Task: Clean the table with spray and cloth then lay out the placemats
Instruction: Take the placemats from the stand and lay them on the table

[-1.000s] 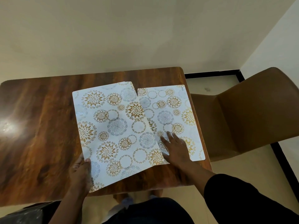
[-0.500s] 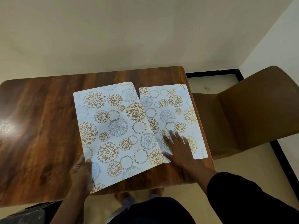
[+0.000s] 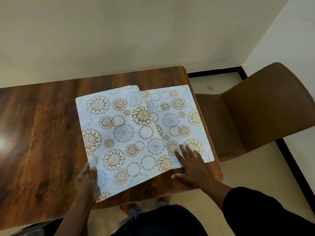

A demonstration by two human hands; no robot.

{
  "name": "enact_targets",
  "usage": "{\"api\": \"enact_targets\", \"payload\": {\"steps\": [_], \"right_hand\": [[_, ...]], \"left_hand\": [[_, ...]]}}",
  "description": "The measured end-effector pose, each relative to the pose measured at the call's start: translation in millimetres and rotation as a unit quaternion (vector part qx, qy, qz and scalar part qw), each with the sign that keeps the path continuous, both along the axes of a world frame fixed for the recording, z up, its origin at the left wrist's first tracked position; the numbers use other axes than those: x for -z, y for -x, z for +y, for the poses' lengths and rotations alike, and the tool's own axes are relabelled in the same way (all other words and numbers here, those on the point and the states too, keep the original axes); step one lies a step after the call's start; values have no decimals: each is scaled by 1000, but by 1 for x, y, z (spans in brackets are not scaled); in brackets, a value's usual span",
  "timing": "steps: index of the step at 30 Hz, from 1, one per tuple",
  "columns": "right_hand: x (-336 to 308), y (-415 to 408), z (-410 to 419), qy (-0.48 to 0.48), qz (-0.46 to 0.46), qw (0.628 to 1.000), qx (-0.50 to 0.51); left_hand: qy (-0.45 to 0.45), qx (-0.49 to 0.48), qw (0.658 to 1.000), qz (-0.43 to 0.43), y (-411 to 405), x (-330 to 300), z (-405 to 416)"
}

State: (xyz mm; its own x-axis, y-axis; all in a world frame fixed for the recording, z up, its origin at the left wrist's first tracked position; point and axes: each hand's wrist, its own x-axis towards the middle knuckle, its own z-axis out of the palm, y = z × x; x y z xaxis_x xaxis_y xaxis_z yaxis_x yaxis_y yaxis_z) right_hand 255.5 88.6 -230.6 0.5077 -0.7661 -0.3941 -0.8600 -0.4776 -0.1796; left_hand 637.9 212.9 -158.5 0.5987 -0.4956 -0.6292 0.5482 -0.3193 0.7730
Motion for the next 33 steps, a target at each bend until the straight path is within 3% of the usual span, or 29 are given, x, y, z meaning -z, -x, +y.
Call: {"api": "enact_targets", "payload": {"steps": [33], "right_hand": [[4, 3, -6, -6, -18, 1000, -5]], "left_hand": [[-3, 31, 1000, 1, 14, -10, -22]]}}
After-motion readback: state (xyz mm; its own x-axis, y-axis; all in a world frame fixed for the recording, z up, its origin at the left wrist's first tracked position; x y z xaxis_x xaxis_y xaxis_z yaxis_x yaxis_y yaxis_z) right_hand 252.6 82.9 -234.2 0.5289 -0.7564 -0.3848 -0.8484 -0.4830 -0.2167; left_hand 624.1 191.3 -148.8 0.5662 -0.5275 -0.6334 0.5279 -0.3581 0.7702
